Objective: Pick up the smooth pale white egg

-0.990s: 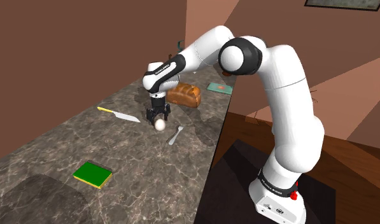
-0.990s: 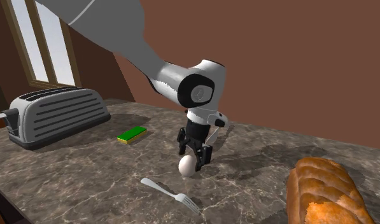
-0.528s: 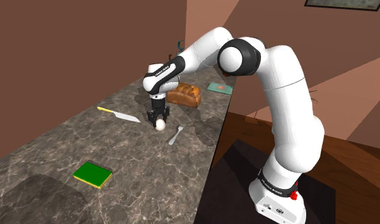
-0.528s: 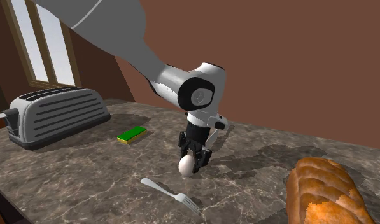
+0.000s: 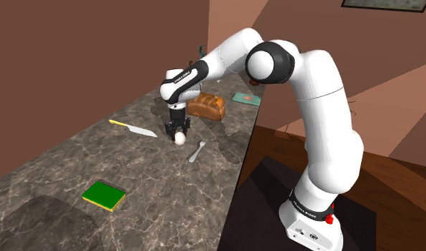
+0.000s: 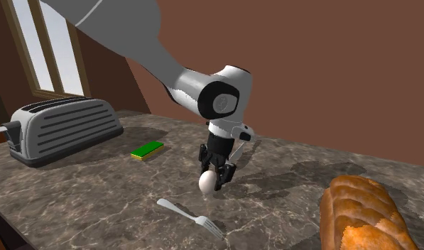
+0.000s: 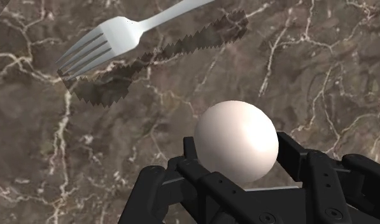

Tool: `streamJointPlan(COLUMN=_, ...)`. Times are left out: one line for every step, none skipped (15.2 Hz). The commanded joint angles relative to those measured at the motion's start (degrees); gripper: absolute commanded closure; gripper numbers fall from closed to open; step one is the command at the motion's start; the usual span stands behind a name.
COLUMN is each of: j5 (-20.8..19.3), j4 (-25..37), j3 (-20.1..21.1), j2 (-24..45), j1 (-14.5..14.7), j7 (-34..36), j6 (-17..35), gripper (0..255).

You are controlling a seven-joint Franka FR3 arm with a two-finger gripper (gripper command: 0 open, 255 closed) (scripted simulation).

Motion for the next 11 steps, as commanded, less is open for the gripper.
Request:
streamJointPlan(j5=0.0, j4=0.4, j3=0.0, j2=-0.7, j1=0.0, j7=0.1, j6=-1.0, gripper=255)
streamJointPlan(j5=0.0, j4=0.4, j3=0.0, j2=-1.1, j1=0.0, j7=0.2, j6=-1.6, gripper=255)
streamJointPlan(j5=-0.1, j4=0.6, j3=0.0, j2=-1.6, j1=0.0, j7=0.2, j6=-2.1, gripper=255)
streamJointPlan(j5=-0.1, j4=0.7, j3=0.0, j2=-2.0, j1=-0.1, j7=0.3, j6=-2.7, gripper=255)
streamJointPlan(j5=-0.1, j4=0.8, j3=0.0, j2=-2.5, j1=-0.1, j7=0.3, j6=-3.3, gripper=255)
streamJointPlan(j5=-0.1, j4=1.0, j3=0.0, j2=-2.9, j1=-0.1, j7=0.4, j6=-3.8, gripper=255)
streamJointPlan(j5=-0.1, j4=1.1, j3=0.0, j2=-3.3, j1=-0.1, j7=0.5, j6=-4.4, gripper=255)
streamJointPlan(j5=-0.1, j4=1.3, j3=0.0, j2=-3.7, j1=-0.1, j7=0.5, j6=-5.0, gripper=255)
streamJointPlan(j5=-0.1, j4=1.5, j3=0.0, j2=-4.1, j1=-0.1, j7=0.6, j6=-5.5, gripper=255)
streamJointPlan(j5=-0.1, j4=1.7, j3=0.0, j2=-4.5, j1=-0.1, j7=0.7, j6=-6.1, gripper=255)
streamJointPlan(j5=-0.1, j4=1.9, j3=0.0, j2=-4.9, j1=-0.1, j7=0.7, j6=-6.7, gripper=255)
